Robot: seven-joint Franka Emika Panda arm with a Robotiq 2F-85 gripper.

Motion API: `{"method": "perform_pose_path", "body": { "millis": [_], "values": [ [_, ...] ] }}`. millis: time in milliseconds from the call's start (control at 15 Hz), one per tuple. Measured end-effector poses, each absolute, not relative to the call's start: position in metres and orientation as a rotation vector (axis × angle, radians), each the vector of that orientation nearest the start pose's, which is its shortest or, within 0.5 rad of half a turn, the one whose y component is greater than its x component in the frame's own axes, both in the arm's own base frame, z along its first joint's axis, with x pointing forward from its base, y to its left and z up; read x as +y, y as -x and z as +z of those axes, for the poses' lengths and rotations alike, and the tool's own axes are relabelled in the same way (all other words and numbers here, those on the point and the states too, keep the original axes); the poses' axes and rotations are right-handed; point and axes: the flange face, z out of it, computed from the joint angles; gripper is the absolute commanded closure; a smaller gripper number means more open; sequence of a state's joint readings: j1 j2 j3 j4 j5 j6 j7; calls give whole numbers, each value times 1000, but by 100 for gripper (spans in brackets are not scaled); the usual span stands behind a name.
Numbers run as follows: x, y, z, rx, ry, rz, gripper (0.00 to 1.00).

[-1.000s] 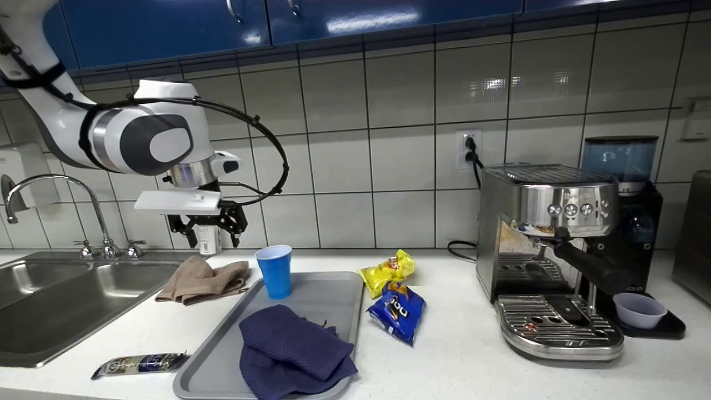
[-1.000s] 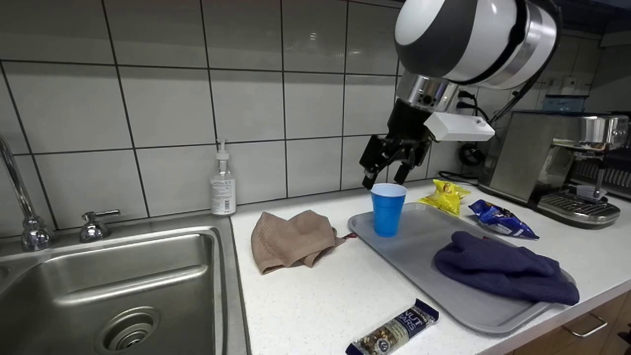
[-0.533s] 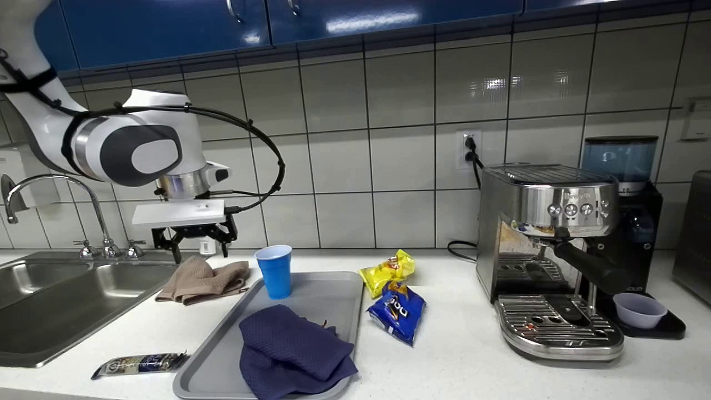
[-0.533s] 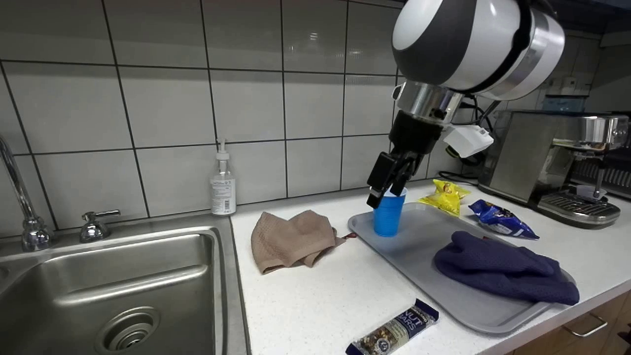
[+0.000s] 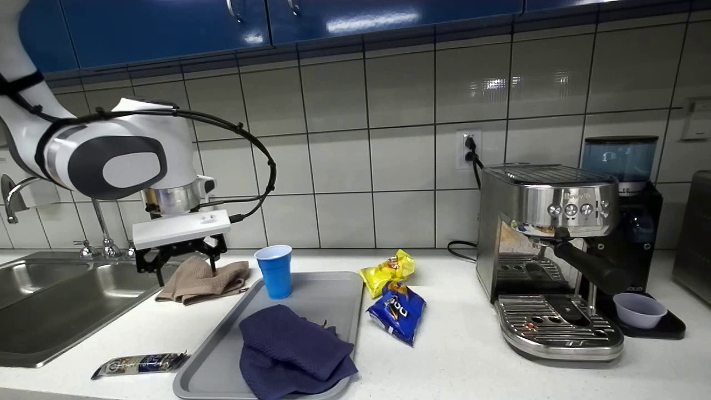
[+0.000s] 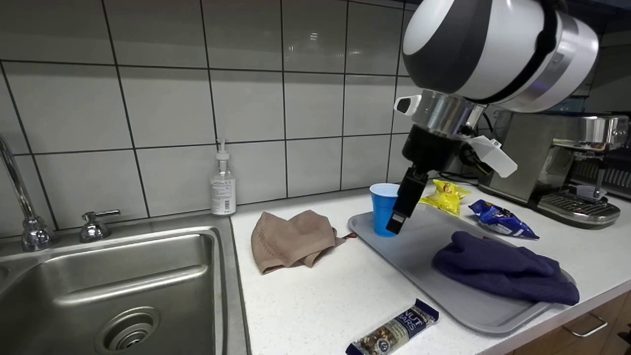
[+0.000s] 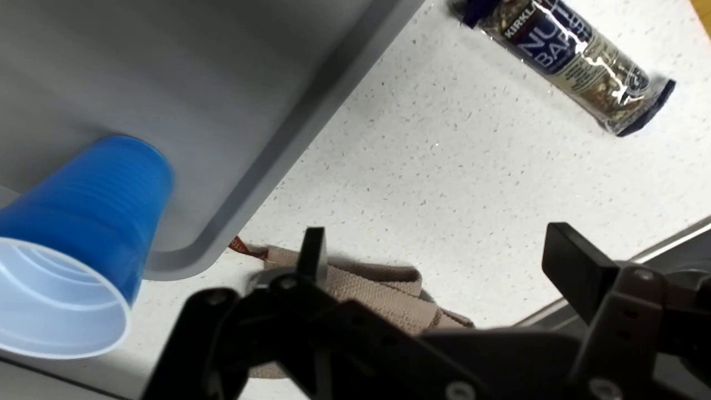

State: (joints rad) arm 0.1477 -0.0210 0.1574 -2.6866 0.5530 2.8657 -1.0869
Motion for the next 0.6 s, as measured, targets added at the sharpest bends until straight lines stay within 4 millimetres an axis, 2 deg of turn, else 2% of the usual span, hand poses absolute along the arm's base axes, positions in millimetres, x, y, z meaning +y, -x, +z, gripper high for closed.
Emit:
{"method": "perform_pose_path", "body": {
  "millis": [600],
  "values": [
    [109,-388,240,-1574,2598,-346,0]
  ]
}}
